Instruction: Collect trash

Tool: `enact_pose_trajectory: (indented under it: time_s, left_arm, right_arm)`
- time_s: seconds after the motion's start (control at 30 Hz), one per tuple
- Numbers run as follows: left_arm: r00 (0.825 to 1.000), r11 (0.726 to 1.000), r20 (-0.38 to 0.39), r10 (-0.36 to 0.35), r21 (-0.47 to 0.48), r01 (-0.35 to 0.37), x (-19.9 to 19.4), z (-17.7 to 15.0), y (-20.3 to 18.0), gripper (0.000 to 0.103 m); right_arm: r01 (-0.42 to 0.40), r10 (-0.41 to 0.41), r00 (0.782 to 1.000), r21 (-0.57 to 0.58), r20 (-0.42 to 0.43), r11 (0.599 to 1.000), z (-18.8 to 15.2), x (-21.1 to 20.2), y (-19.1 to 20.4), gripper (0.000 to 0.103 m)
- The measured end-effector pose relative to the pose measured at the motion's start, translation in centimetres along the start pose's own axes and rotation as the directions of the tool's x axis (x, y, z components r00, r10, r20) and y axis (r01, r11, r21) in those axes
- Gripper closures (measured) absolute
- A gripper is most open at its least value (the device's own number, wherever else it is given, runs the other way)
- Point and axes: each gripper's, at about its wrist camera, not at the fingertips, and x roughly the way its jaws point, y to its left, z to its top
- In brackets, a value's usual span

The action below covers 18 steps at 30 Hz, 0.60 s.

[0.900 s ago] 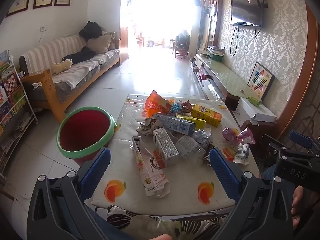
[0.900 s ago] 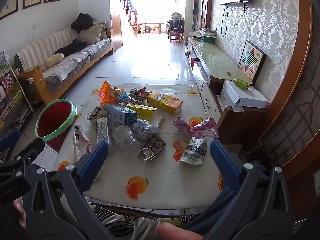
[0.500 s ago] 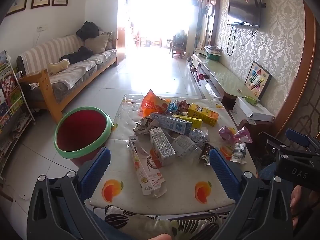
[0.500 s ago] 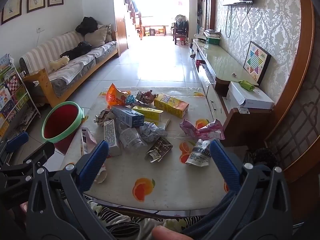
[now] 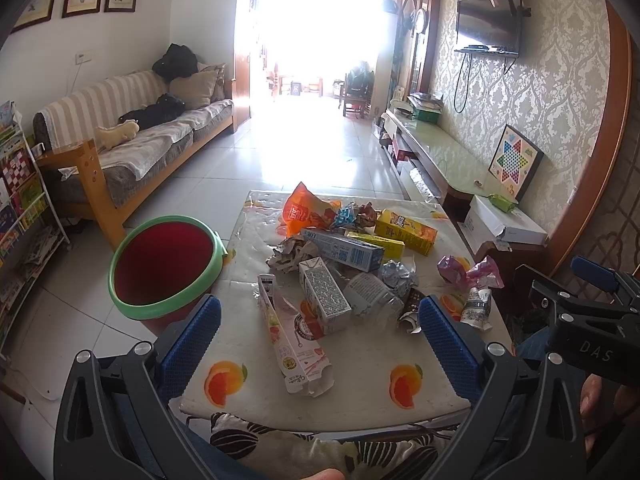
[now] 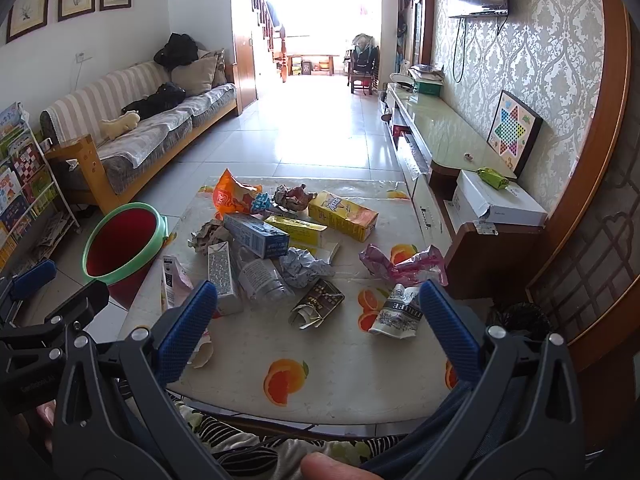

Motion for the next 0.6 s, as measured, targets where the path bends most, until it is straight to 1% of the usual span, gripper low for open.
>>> enact_pose_trajectory:
  time_s: [0.6]
  left_arm:
    - [1.0, 1.0, 0.002, -0.001, 0.003, 0.001, -0.04, 0.06, -0.08, 0.008]
  right_arm:
    - [0.003, -0.003, 1.0, -0.002, -0.001, 1.0, 0.11, -0.17, 0.13, 0.003]
